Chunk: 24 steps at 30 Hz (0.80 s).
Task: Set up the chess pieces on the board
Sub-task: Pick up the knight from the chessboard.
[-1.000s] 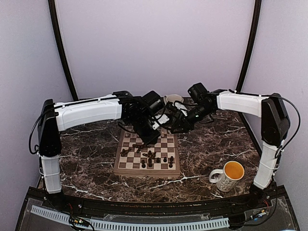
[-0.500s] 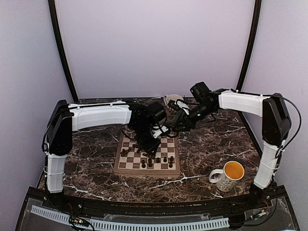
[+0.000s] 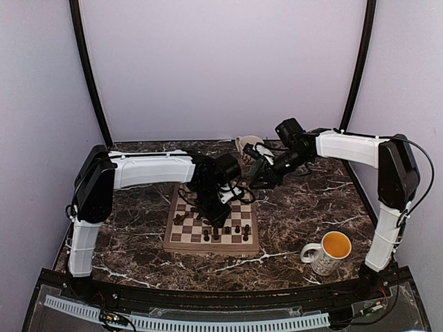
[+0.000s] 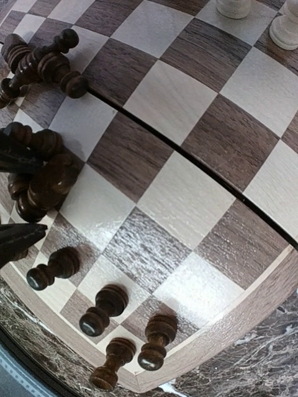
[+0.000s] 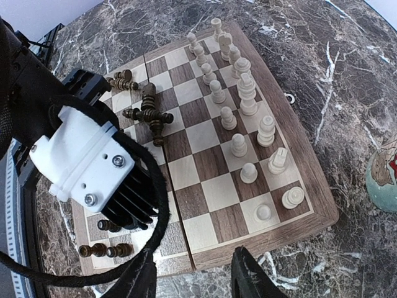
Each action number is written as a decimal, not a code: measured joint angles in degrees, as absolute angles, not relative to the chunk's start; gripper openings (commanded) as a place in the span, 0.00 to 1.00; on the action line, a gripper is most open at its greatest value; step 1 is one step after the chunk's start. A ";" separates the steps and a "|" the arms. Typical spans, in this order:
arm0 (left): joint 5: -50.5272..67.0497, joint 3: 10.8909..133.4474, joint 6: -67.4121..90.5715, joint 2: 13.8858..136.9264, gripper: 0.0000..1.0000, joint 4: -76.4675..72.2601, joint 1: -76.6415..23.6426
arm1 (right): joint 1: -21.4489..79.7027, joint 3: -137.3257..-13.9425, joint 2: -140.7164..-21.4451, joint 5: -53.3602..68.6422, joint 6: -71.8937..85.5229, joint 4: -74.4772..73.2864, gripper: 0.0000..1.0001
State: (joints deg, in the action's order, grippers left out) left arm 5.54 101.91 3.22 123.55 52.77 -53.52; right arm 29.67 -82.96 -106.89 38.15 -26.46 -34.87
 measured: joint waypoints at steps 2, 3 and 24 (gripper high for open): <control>5.10 101.91 3.22 123.90 0.30 52.49 -53.52 | 29.67 -82.94 -106.89 38.24 -26.46 -34.85 0.42; 4.82 101.91 3.20 124.07 0.30 52.38 -53.52 | 29.67 -82.94 -106.91 38.35 -26.46 -34.81 0.42; 0.34 101.12 -0.71 124.57 0.08 50.72 -53.89 | 29.67 -82.91 -106.91 39.03 -26.44 -34.76 0.42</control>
State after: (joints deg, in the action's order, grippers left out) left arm 0.34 101.12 -0.71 124.57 50.72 -53.89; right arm 29.67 -82.91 -106.91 39.03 -26.44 -34.76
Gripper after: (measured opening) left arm 0.163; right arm 0.416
